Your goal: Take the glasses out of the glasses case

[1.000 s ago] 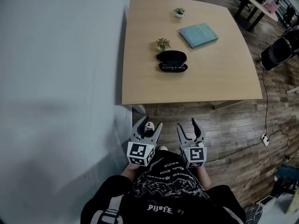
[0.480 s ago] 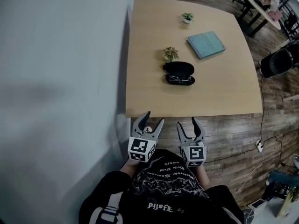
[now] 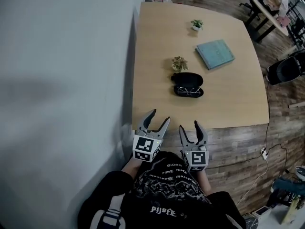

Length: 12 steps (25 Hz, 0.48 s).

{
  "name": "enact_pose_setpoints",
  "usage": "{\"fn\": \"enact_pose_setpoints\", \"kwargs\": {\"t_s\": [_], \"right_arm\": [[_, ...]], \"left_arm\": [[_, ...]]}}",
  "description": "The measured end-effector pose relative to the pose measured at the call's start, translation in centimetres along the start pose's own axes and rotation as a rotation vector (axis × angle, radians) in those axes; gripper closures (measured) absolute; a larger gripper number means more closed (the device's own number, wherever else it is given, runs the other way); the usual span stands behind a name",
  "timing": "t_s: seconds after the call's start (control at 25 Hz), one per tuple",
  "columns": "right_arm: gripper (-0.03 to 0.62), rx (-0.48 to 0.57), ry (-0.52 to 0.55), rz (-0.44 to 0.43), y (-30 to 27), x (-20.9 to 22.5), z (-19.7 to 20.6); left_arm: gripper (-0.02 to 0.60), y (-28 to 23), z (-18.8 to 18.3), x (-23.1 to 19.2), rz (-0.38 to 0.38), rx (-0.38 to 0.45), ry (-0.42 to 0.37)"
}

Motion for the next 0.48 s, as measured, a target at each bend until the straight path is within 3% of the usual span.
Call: {"fn": "enact_pose_setpoints", "kwargs": {"t_s": [0.48], "right_arm": [[0.327, -0.017, -0.011, -0.017, -1.7, 0.2, 0.8]], "left_arm": [[0.328, -1.6, 0.3, -0.3, 0.035, -0.026, -0.004]]}}
Point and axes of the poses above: the fingertips, and each gripper's own axes: y backward along the fingers, x to its right, z out of its underside, the point moved 4 cm from there along y, backward along the fingers, and after that the axes turned 12 degrees about z, right-handed, at the moved point
